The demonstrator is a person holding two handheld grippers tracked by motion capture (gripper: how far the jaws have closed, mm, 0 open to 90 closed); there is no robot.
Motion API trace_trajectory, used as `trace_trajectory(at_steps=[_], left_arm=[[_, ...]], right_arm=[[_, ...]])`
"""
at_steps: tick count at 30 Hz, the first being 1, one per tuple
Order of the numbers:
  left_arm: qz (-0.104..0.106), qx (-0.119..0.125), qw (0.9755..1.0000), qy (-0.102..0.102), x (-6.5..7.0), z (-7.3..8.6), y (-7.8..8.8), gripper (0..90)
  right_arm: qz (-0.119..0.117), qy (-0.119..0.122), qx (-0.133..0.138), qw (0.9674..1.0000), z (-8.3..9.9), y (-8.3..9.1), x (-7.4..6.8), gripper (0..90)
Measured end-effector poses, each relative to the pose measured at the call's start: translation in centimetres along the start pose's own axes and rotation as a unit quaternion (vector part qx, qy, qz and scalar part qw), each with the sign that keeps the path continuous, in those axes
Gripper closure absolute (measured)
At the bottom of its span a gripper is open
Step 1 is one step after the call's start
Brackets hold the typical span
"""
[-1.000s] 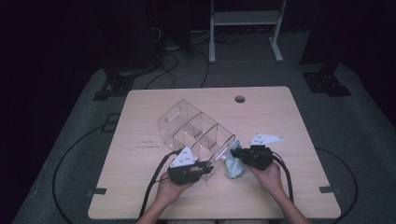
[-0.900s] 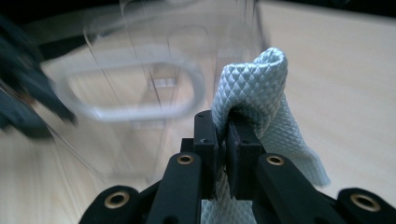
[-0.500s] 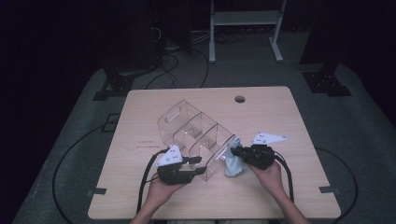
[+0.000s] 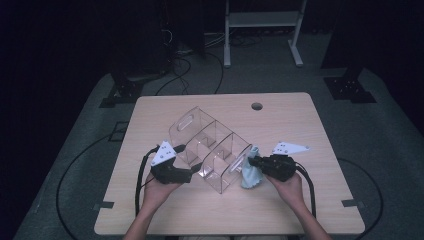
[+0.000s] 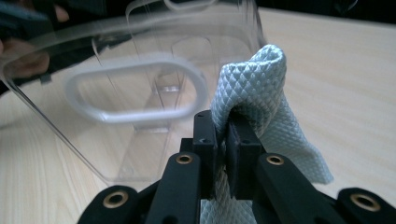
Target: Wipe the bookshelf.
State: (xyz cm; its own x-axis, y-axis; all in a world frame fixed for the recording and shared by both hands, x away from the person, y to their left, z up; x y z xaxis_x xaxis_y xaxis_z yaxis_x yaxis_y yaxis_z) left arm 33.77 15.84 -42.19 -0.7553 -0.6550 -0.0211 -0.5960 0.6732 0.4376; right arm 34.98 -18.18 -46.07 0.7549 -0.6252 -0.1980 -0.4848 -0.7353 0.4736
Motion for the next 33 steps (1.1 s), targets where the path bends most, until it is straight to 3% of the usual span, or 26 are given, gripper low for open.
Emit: trace_trajectory(at_steps=[1, 2, 4, 7, 15, 19, 23, 27, 30, 31, 33], left_arm=[[0.0, 0.0, 1.0, 0.0, 0.0, 0.0, 0.0, 8.7], [-0.004, -0.004, 1.0, 0.0, -0.2, 0.2, -0.3, 7.7], [-0.006, -0.006, 1.0, 0.002, -0.3, 0.2, -0.5, 5.9], [-0.007, -0.009, 0.9999, 0.006, -0.6, 0.4, -0.8, 4.7], [0.0, -0.031, 0.9994, 0.013, -1.1, 0.9, -2.1, 3.1], [0.002, -0.035, 0.9993, 0.009, -0.9, 1.1, -2.9, 2.0], [0.005, -0.036, 0.9992, 0.018, -1.2, 1.3, -3.4, 2.0], [0.008, -0.037, 0.9989, 0.027, -1.6, 1.4, -3.7, 0.0], [0.014, -0.034, 0.9988, 0.034, -1.6, 1.5, -4.0, 0.0], [0.018, -0.03, 0.999, 0.029, -1.6, 1.4, -4.0, 1.1], [0.021, -0.026, 0.9992, 0.023, -1.5, 1.4, -4.0, 5.6]], right_arm=[[0.0, 0.0, 0.0, 1.0, 0.0, 0.0, 0.0, 83.2], [-0.004, -0.008, -0.024, 0.9997, 1.1, -0.9, 0.3, 82.9], [-0.007, -0.008, -0.038, 0.9992, 1.6, -1.5, 0.2, 82.9], [-0.001, 0.003, -0.039, 0.9992, 1.5, -1.6, 0.0, 82.9], [-0.003, -0.006, -0.043, 0.9991, 2.0, -1.9, 0.4, 80.9], [0.003, -0.005, -0.068, 0.9977, 2.1, -2.1, 0.5, 59.6], [0.006, 0.003, -0.084, 0.9965, 2.0, -1.5, 0.4, 53.5], [0.014, 0.012, -0.105, 0.9943, 2.3, -1.6, 0.5, 53.8], [0.019, 0.015, -0.11, 0.9936, 2.7, -2.2, 0.5, 60.2], [0.027, 0.025, -0.112, 0.993, 2.8, -2.8, 0.4, 70.0], [0.028, 0.026, -0.116, 0.9926, 2.8, -3.1, 0.4, 74.3]])
Point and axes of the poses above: each handheld gripper's, and its own axes: y roughly backward along the jaws, z roughly out of its underside, x roughly to its right, the point moved 2 cm from there along -y, roughly forward along the jaws, and after that the axes turned 3 degrees about -x, right-handed, at the moved point
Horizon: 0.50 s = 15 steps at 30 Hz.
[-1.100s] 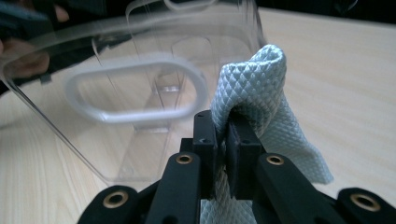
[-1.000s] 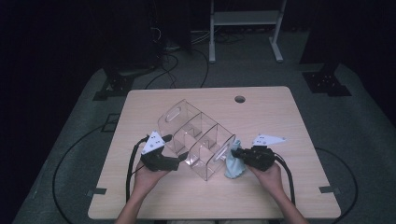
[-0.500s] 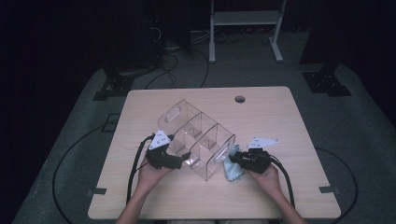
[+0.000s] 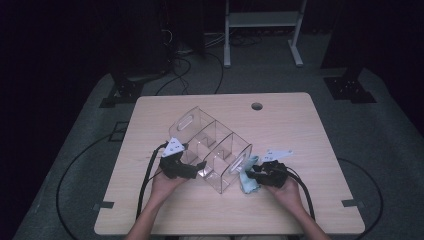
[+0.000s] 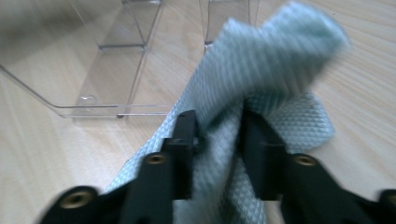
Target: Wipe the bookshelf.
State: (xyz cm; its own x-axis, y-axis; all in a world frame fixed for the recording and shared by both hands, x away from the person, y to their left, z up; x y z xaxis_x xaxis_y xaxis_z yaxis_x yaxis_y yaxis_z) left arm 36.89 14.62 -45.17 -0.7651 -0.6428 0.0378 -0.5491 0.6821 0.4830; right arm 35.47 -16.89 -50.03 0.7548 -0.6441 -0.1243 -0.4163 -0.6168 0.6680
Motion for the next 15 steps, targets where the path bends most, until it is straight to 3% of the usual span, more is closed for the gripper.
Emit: trace_trajectory(at_steps=[1, 4, 9, 11, 13, 15], left_arm=[[-0.003, -0.001, 1.0, -0.003, 0.0, 0.0, 0.0, 6.5], [-0.007, -0.004, 1.0, 0.001, 0.1, 0.0, 0.0, 7.2], [-0.017, -0.011, 0.9998, 0.005, 0.9, -0.1, 0.0, 7.9], [-0.021, -0.007, 0.9997, 0.006, 1.2, 0.0, 0.1, 7.9], [-0.026, -0.001, 0.9996, 0.007, 1.5, 0.0, 0.1, 7.9], [-0.027, -0.001, 0.9996, 0.007, 1.7, 0.1, 0.2, 7.9]], right_arm=[[0.001, 0.0, -0.002, 1.0, 0.0, -0.5, 0.0, 79.3], [0.0, -0.006, -0.001, 1.0, -0.1, -0.5, 0.2, 81.1], [0.019, -0.006, 0.08, 0.9966, -2.1, 2.9, 0.0, 82.0], [0.017, -0.007, 0.093, 0.9955, -2.4, 3.6, 0.1, 82.0], [0.014, -0.012, 0.091, 0.9957, -1.9, 3.2, 0.3, 82.0], [0.013, -0.012, 0.062, 0.9979, -1.0, 2.0, 0.5, 82.0]])
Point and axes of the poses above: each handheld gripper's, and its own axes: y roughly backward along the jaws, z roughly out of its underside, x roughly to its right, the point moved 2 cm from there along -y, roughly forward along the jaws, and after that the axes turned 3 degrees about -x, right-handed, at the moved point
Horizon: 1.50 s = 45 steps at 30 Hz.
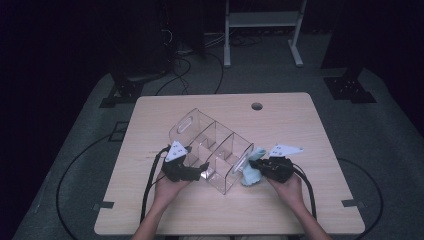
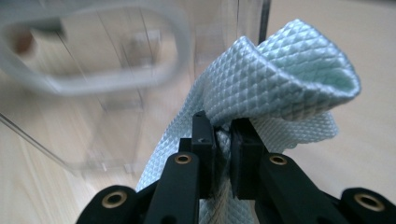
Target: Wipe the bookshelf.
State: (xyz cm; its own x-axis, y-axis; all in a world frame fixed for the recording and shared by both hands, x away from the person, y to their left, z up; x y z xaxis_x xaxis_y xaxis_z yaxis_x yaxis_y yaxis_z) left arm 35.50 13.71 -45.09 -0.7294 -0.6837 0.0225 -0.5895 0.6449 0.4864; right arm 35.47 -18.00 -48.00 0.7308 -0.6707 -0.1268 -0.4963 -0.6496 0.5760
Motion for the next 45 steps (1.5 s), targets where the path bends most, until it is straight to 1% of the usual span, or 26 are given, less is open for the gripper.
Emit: trace_trajectory(at_steps=[1, 2, 4, 7, 8, 10, 12, 13, 14, 16, 17, 18, 19, 20, 23, 25, 26, 31, 34, 36, 38, 39, 40, 42, 44, 45], left_arm=[[0.0, 0.0, 1.0, 0.0, 0.0, 0.0, 0.0, 7.9], [-0.001, 0.002, 1.0, 0.001, 0.1, 0.1, 0.0, 7.9], [-0.001, 0.0, 1.0, 0.002, 0.2, 0.0, 0.1, 7.9], [-0.003, -0.003, 1.0, 0.002, 0.4, 0.1, 0.2, 7.9], [-0.005, -0.001, 1.0, 0.003, 0.7, 0.0, 0.1, 7.9], [-0.006, -0.002, 1.0, 0.003, 0.9, -0.1, 0.0, 7.9], [-0.007, -0.002, 1.0, 0.001, 1.0, -0.1, 0.0, 7.8], [-0.007, 0.0, 1.0, 0.003, 1.0, -0.1, 0.0, 7.8], [-0.007, 0.0, 1.0, 0.003, 1.0, -0.1, 0.0, 7.8], [-0.007, 0.003, 1.0, 0.004, 1.0, 0.0, -0.1, 7.8], [-0.007, 0.003, 1.0, 0.004, 1.0, 0.0, -0.1, 7.8], [-0.007, 0.004, 1.0, 0.004, 1.0, 0.0, -0.1, 7.8], [-0.007, 0.005, 1.0, 0.003, 1.0, 0.0, -0.1, 7.8], [-0.006, 0.005, 1.0, 0.003, 1.0, 0.0, -0.1, 7.8], [-0.006, 0.008, 0.9999, 0.003, 1.0, 0.1, -0.2, 7.8], [-0.006, 0.009, 0.9999, 0.003, 1.0, 0.1, -0.2, 7.7], [-0.006, 0.008, 0.9999, 0.003, 1.0, 0.1, -0.1, 7.7], [-0.007, 0.011, 0.9999, 0.003, 0.9, 0.1, -0.2, 7.7], [-0.006, 0.01, 0.9999, 0.003, 0.9, 0.1, -0.2, 7.8], [-0.007, 0.01, 0.9999, 0.004, 0.9, 0.1, -0.2, 7.7], [-0.006, 0.009, 0.9999, 0.004, 0.9, 0.1, -0.2, 7.7], [-0.006, 0.009, 0.9999, 0.004, 0.9, 0.1, -0.2, 7.7], [-0.005, 0.01, 0.9999, 0.005, 0.9, 0.2, -0.1, 7.7], [-0.006, 0.012, 0.9999, 0.004, 0.9, 0.2, -0.2, 7.7], [-0.01, 0.013, 0.9998, 0.005, 1.0, 0.2, -0.2, 7.8], [-0.011, 0.014, 0.9998, 0.005, 1.0, 0.2, -0.2, 7.8]], right_arm=[[0.0, 0.0, 0.0, 1.0, 0.0, 0.0, 0.0, 82.0], [-0.006, -0.006, -0.042, 0.9991, 1.3, -1.5, 0.2, 82.0], [-0.009, -0.012, -0.05, 0.9986, 1.7, -1.8, 0.3, 82.0], [-0.001, -0.005, -0.041, 0.9991, 1.1, -1.1, 0.1, 81.9], [0.008, -0.001, -0.007, 0.9999, 0.3, 0.2, -0.1, 81.9], [0.008, -0.003, 0.008, 0.9999, 0.0, 0.7, -0.1, 81.8], [0.001, -0.014, 0.007, 0.9999, 0.5, 0.5, 0.0, 81.8], [-0.004, -0.019, 0.001, 0.9998, 0.8, 0.2, 0.2, 81.8], [-0.004, -0.019, 0.001, 0.9998, 0.8, 0.2, 0.2, 81.8], [-0.004, -0.022, -0.033, 0.9992, 1.7, -1.0, 0.4, 81.7], [-0.006, -0.028, -0.043, 0.9987, 1.9, -1.3, 0.5, 81.6], [-0.008, -0.03, -0.043, 0.9986, 1.9, -1.3, 0.5, 81.6], [0.0, -0.02, -0.04, 0.999, 1.6, -1.0, 0.3, 81.6], [0.007, -0.005, -0.019, 0.9998, 0.9, -0.1, -0.4, 81.6], [0.01, 0.011, -0.011, 0.9998, 0.5, 0.4, -1.0, 81.5], [0.007, 0.009, -0.01, 0.9999, 0.6, 0.3, -0.9, 81.5], [-0.003, -0.002, -0.01, 0.9999, 0.8, 0.1, -0.6, 81.5], [-0.003, -0.016, -0.012, 0.9998, 1.2, -0.3, -0.2, 81.1], [-0.005, -0.017, -0.019, 0.9997, 1.4, -0.6, -0.1, 81.6], [-0.016, -0.019, -0.021, 0.9995, 1.1, -0.4, -0.3, 82.0], [-0.027, -0.006, -0.009, 0.9996, 0.5, 0.3, -1.1, 82.0], [-0.027, -0.006, -0.009, 0.9996, 0.5, 0.3, -1.1, 82.0], [-0.029, 0.003, -0.004, 0.9996, 0.2, 0.6, -1.5, 82.0], [-0.019, 0.026, -0.003, 0.9995, 0.0, 0.7, -1.9, 82.1], [-0.025, 0.013, -0.002, 0.9996, 0.3, 0.4, -1.3, 82.1], [-0.019, 0.009, -0.006, 0.9998, 0.5, 0.2, -0.9, 82.1]])
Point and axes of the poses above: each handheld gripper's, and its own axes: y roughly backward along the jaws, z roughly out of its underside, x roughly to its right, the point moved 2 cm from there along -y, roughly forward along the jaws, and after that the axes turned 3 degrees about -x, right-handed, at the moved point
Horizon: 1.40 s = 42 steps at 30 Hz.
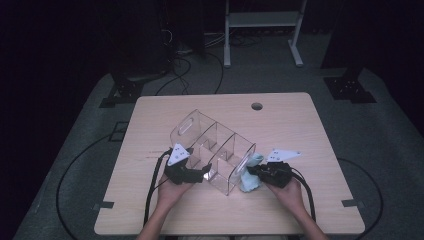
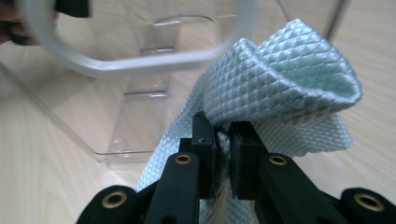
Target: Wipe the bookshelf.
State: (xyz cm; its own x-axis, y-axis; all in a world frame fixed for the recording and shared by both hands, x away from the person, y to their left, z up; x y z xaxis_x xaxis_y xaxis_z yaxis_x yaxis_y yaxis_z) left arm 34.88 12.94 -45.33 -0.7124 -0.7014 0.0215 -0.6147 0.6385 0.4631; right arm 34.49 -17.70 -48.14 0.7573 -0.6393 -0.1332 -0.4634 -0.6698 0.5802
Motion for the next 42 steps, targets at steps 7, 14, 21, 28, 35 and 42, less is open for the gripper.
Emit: trace_trajectory(at_steps=[7, 14, 21, 28, 35, 42], left_arm=[[-0.003, -0.001, 1.0, 0.002, -0.1, 0.0, 0.0, 7.9], [-0.007, -0.003, 1.0, 0.003, -0.3, -0.2, -0.2, 7.5], [-0.017, -0.002, 0.9998, 0.008, -0.6, 0.0, 0.1, 8.3], [-0.018, 0.001, 0.9998, 0.007, -0.7, -0.1, 0.0, 7.9], [-0.021, -0.003, 0.9997, 0.009, -0.9, 0.0, 0.2, 8.5], [-0.025, 0.001, 0.9996, 0.01, -0.8, -0.1, 0.1, 8.0]], right_arm=[[-0.011, -0.002, -0.028, 0.9996, 0.5, -1.1, 0.2, 82.2], [-0.012, -0.032, -0.023, 0.9992, 0.6, -1.6, 0.8, 82.1], [-0.03, 0.011, -0.031, 0.999, 0.0, -1.8, -1.2, 82.2], [-0.048, -0.009, -0.034, 0.9982, 0.5, -2.4, -1.6, 82.0], [-0.027, 0.025, -0.037, 0.9986, -0.1, -2.4, -1.7, 82.2], [-0.042, 0.007, -0.033, 0.9985, 0.0, -2.3, -1.8, 82.0]])
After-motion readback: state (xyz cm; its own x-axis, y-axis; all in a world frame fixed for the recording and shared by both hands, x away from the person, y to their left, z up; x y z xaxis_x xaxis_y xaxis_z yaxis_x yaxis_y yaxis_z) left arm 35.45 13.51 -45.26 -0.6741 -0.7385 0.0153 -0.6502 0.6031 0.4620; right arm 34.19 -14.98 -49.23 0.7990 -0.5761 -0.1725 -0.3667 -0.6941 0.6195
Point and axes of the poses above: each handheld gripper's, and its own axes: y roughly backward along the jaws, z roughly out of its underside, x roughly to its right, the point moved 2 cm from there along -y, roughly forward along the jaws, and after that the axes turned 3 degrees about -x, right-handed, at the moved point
